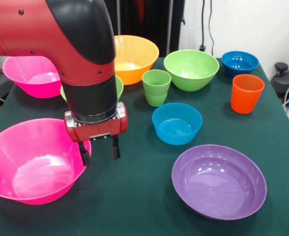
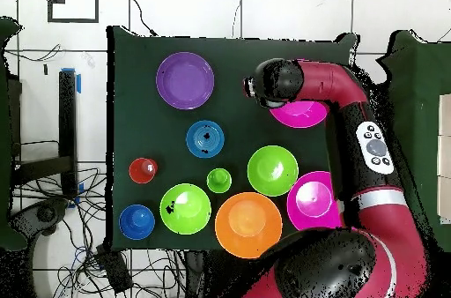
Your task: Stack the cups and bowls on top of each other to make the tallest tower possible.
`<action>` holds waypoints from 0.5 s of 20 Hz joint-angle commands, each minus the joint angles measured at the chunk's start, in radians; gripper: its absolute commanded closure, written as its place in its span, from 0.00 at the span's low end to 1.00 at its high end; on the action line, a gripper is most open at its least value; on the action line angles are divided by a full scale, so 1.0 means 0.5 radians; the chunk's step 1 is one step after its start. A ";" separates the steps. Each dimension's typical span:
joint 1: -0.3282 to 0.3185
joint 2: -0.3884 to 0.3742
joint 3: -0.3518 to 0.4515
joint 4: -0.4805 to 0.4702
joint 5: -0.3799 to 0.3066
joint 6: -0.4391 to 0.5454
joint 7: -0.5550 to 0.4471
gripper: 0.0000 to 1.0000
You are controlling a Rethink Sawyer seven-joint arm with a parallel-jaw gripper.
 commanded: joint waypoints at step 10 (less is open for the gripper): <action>0.009 -0.097 0.044 0.206 -0.071 -0.141 -0.260 0.00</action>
